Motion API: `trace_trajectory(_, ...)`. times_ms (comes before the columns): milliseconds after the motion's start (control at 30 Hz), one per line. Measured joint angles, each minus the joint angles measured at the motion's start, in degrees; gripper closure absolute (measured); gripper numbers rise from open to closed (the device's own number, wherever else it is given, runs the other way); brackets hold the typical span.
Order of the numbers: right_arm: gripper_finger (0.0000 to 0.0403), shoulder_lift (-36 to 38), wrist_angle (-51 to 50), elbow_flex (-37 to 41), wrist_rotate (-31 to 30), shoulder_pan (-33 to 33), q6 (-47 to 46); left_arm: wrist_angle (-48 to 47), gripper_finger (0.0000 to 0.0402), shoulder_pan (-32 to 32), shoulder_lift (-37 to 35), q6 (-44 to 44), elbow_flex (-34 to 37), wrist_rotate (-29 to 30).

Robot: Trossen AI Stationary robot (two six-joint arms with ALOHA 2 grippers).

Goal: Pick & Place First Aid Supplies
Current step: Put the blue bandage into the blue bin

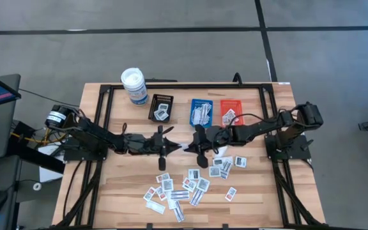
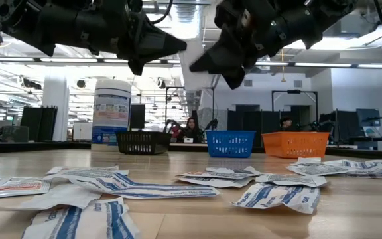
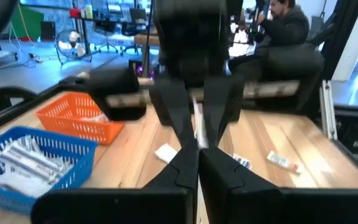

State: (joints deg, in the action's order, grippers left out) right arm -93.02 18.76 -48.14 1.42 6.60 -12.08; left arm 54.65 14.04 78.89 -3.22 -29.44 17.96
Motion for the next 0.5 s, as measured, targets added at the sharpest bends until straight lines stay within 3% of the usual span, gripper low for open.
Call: trace_trajectory(500, 0.0403, 0.54, -5.07, 0.22, -0.18, -0.41, -0.01, 0.12, 0.0390, 0.00, -0.07, -0.01, -0.12, 0.04)
